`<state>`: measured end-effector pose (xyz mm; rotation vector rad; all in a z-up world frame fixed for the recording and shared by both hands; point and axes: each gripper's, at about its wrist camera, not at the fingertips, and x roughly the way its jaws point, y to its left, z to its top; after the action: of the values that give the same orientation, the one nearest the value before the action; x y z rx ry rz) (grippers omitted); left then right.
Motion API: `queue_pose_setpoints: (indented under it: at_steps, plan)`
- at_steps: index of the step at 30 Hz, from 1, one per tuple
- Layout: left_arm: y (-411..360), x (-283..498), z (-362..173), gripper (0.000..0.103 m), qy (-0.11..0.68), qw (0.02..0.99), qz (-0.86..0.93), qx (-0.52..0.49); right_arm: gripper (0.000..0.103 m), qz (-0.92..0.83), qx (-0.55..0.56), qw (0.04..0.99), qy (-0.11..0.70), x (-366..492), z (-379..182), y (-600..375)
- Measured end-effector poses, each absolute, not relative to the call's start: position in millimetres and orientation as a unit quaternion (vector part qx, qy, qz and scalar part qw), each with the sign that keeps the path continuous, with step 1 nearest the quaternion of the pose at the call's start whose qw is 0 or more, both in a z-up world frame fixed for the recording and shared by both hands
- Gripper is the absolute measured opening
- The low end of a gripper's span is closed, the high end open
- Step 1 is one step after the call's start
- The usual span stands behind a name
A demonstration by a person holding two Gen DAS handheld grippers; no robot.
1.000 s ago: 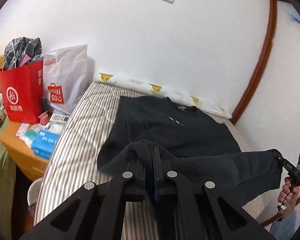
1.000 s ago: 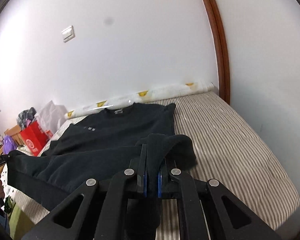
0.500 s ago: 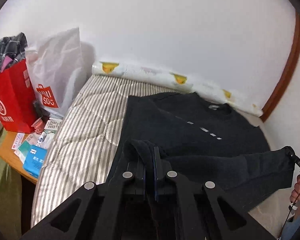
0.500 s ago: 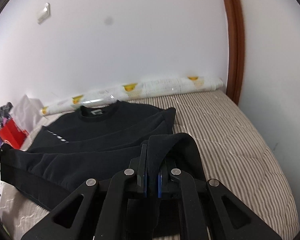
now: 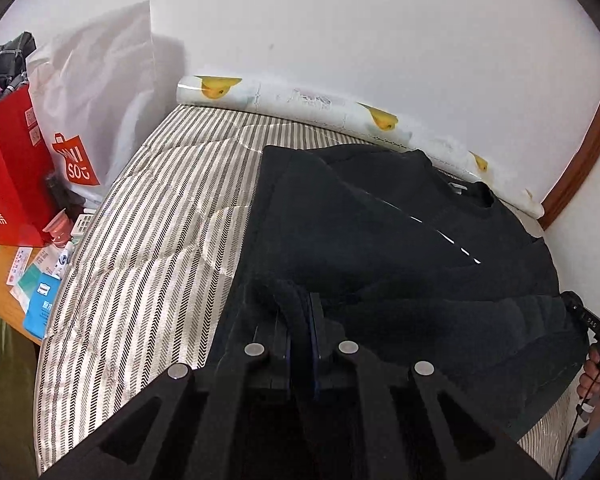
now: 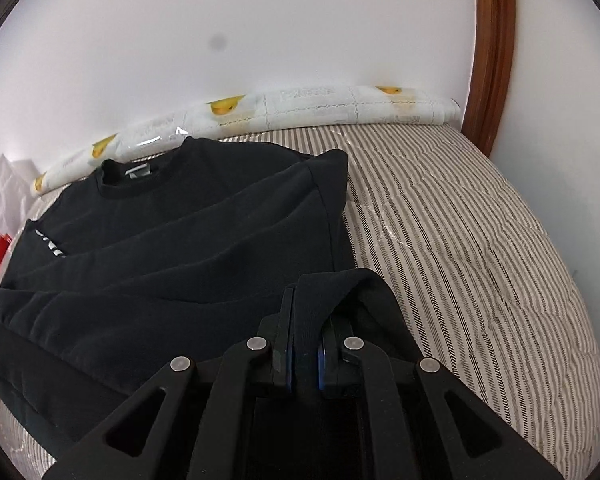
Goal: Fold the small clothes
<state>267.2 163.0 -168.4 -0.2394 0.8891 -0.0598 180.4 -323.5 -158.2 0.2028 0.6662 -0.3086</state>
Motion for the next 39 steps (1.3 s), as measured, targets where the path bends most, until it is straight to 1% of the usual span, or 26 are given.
queue_pose_setpoints:
  at_steps: [1,3,4,5,6,8,9,14,20,22,24,28,30,33,39]
  plan:
    - [163.0,268.1,-167.7,0.011,0.432,0.894,-0.031,-0.119,0.013,-0.148,0.099,0.928,0.326,177.9,-157.2,-323.5]
    - [162.6,264.5,-164.7,0.02,0.437,0.891,-0.029,-0.12,0.023,-0.14,0.104,0.928,0.33,166.9,-152.8,-323.6]
    - [161.7,260.3,-161.9,0.023,0.438,0.891,-0.027,-0.118,0.038,-0.137,0.105,0.928,0.331,160.5,-150.4,-323.3]
    - [161.3,257.6,-160.4,0.029,0.437,0.891,-0.028,-0.117,0.048,-0.135,0.105,0.928,0.331,153.9,-147.7,-322.4]
    - [160.1,251.9,-157.7,0.036,0.435,0.893,-0.03,-0.114,0.049,-0.131,0.105,0.931,0.325,139.7,-144.0,-321.6]
    - [158.3,241.2,-154.1,0.042,0.429,0.896,-0.033,-0.11,0.05,-0.132,0.104,0.934,0.316,120.5,-139.9,-321.4]
    - [157.3,233.4,-152.5,0.043,0.426,0.898,-0.033,-0.109,0.051,-0.136,0.105,0.934,0.314,109.4,-138.6,-322.0]
    - [160.9,200.6,-155.0,0.043,0.427,0.894,-0.035,-0.128,0.051,-0.164,0.135,0.927,0.31,61.2,-147.4,-331.1]
    - [171.9,155.5,-166.3,0.043,0.437,0.887,-0.032,-0.149,0.05,-0.162,0.169,0.913,0.334,32.7,-179.7,-336.4]
    - [176.9,142.9,-172.4,0.048,0.439,0.884,-0.022,-0.158,0.05,-0.161,0.17,0.913,0.335,27.0,-185.9,-334.7]
    - [181.5,136.3,-180.3,0.049,0.443,0.878,-0.023,-0.179,0.05,-0.161,0.183,0.911,0.333,21.4,-191.3,-334.2]
    - [186.6,134.9,-193.8,0.049,0.446,0.87,-0.02,-0.21,0.05,-0.153,0.212,0.907,0.329,14.8,-200.6,-335.6]
    - [189.8,135.1,-194.3,0.049,0.433,0.872,-0.025,-0.226,0.05,-0.154,0.213,0.907,0.329,13.9,-201.2,-335.6]
    - [194.8,141.8,-197.7,0.049,0.427,0.866,-0.039,-0.256,0.05,-0.155,0.215,0.909,0.322,13.1,-197.3,-335.7]
    - [201.4,157.1,-199.8,0.047,0.415,0.863,-0.038,-0.284,0.05,-0.172,0.235,0.906,0.306,18.3,-190.1,-345.7]
